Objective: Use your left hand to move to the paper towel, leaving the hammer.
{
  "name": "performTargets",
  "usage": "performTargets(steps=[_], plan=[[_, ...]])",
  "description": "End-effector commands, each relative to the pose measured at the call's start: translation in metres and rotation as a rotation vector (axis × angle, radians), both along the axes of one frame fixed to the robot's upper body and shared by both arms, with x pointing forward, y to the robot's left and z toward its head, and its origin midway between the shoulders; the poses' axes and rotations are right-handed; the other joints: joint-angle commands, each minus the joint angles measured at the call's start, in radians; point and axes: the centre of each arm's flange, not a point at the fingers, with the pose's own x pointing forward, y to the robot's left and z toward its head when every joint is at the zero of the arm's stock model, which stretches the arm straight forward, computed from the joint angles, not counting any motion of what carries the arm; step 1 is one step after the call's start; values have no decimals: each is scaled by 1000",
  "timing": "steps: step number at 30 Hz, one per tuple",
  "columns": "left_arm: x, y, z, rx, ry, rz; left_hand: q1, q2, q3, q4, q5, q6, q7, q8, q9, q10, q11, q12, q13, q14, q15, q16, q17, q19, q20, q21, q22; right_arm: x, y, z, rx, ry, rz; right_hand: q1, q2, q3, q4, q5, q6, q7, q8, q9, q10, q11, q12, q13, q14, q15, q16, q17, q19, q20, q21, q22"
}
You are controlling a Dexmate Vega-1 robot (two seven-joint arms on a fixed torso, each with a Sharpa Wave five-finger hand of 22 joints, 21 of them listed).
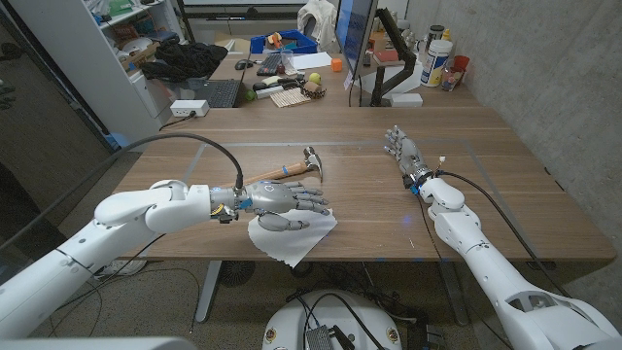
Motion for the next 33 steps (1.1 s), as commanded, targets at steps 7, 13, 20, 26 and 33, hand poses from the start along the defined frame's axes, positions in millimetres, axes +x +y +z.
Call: performTargets(steps=[7, 13, 20, 26, 33], plan=[[-1, 7, -5, 4, 1, 22, 22, 2, 8, -9, 4, 15, -2, 7, 1, 11, -1, 3, 2, 8, -50, -4, 2, 6, 1, -2, 3, 1, 3, 0, -7, 1, 0, -11, 2, 2, 10, 10, 2, -5, 3, 5, 5, -5, -1, 4, -1, 5, 0, -1, 3, -13, -8, 4], [0, 9, -6, 0, 7, 27, 24, 2, 9, -11, 3, 15, -1, 5, 1, 12, -3, 3, 2, 9, -50, -4, 3, 6, 0, -3, 4, 2, 6, 1, -10, 1, 4, -11, 2, 2, 10, 10, 2, -5, 3, 5, 5, -6, -1, 4, -1, 4, 0, -1, 4, -14, -9, 4], [1, 11, -8, 5, 17, 34, 27, 1, 11, -13, 1, 19, -1, 5, 2, 14, -3, 3, 2, 9, -49, -4, 3, 6, 0, -4, 4, 3, 8, 0, -11, 5, 2, -11, 2, 2, 10, 10, 1, -6, 3, 5, 4, -7, -1, 4, -1, 5, 0, -1, 4, -14, -10, 4], [2, 13, -10, 14, 22, 40, 32, 0, 14, -16, -1, 45, 0, 13, 2, 16, -5, 3, 3, 8, -50, -4, 4, 7, 0, -5, 5, 5, 10, 1, -13, 5, 4, -11, 2, 2, 10, 10, 1, -6, 3, 5, 4, -4, -1, 4, -1, 5, 0, -1, 5, -13, -12, 4], [2, 15, -14, 16, 31, 47, 35, 0, 16, -18, -3, 42, -2, 10, 2, 20, -5, 4, 3, 8, -50, -4, 4, 7, -2, -7, 5, 7, 13, 1, -17, 9, 7, -11, 2, 2, 11, 10, 1, -6, 3, 5, 4, -7, -1, 4, -1, 5, -1, -1, 5, -13, -13, 4]])
